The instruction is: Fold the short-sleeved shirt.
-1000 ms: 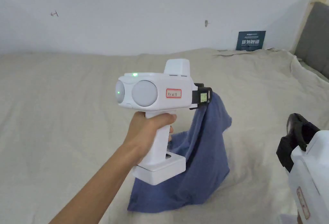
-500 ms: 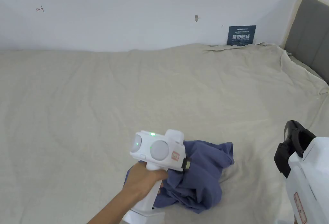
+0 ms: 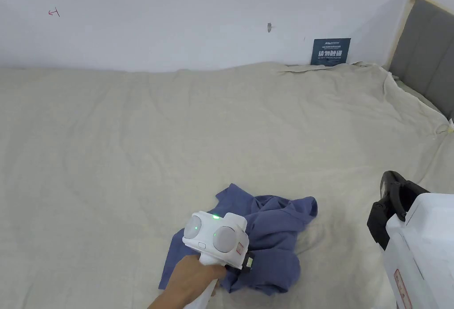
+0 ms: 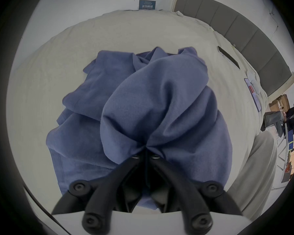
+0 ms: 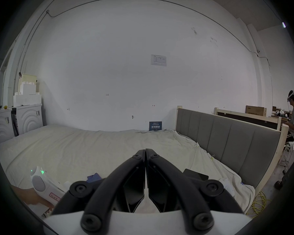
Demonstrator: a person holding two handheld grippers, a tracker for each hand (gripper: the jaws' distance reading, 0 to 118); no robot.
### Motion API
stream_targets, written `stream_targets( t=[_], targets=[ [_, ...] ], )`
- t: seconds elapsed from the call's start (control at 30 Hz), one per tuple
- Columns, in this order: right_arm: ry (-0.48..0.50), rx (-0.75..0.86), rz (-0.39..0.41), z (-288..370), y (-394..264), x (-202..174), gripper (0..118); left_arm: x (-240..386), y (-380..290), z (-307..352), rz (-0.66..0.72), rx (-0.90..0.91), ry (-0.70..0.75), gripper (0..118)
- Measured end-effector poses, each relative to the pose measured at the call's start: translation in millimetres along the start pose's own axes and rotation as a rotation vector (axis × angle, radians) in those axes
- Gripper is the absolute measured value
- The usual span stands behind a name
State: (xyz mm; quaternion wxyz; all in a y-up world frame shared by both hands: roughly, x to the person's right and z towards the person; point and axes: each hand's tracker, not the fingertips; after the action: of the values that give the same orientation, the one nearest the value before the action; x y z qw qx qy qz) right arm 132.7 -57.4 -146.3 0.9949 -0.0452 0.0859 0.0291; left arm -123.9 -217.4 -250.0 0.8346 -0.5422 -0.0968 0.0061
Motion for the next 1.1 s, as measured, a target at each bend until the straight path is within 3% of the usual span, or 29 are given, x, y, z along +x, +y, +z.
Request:
stream_targets(
  t=[0.03,0.13,0.17,0.2,0.27,0.53,0.73,0.9,0.97,1.03,1.1],
  targets=[
    [0.002,0.003,0.0,0.4,0.6,-0.2,0,1.3,-0.1,6.8,0.003,0.005,-0.002,48],
    [0.009,0.009,0.001,1.8,4.2,-0.6,0,3.5,0.4,27.9,-0.002,0.083,0.025,71],
    [0.011,0.012,0.0,2.2,5.3,-1.3,0,3.3,0.7,37.2,-0.007,0.13,0.032,92],
    [0.012,0.016,0.0,2.9,6.8,-2.1,0,3.3,0.0,48.7,-0.001,0.179,0.039,104],
    [0.017,0.024,0.001,3.9,9.5,-3.9,0,1.0,-1.2,74.1,0.016,0.282,0.019,113],
    [0.032,0.065,0.003,9.2,21.6,-10.1,0,-20.1,-22.8,171.8,0.1,0.659,0.044,113],
    [0.044,0.08,0.004,10.9,24.3,-13.5,0,-38.7,-57.5,212.0,0.131,0.977,0.256,113],
    [0.057,0.082,0.001,11.6,22.9,-16.9,0,-49.2,-79.9,220.6,0.129,1.07,0.494,111],
    [0.06,0.083,0.0,11.8,22.1,-18.3,0,-52.9,-87.8,220.3,0.134,1.085,0.551,101],
    [0.061,0.083,0.0,11.8,21.4,-19.4,0,-55.8,-97.8,219.8,0.13,1.091,0.563,78],
    [0.062,0.083,-0.003,11.7,20.8,-20.2,0,-57.1,-105.8,218.6,0.122,1.099,0.596,73]
  ],
)
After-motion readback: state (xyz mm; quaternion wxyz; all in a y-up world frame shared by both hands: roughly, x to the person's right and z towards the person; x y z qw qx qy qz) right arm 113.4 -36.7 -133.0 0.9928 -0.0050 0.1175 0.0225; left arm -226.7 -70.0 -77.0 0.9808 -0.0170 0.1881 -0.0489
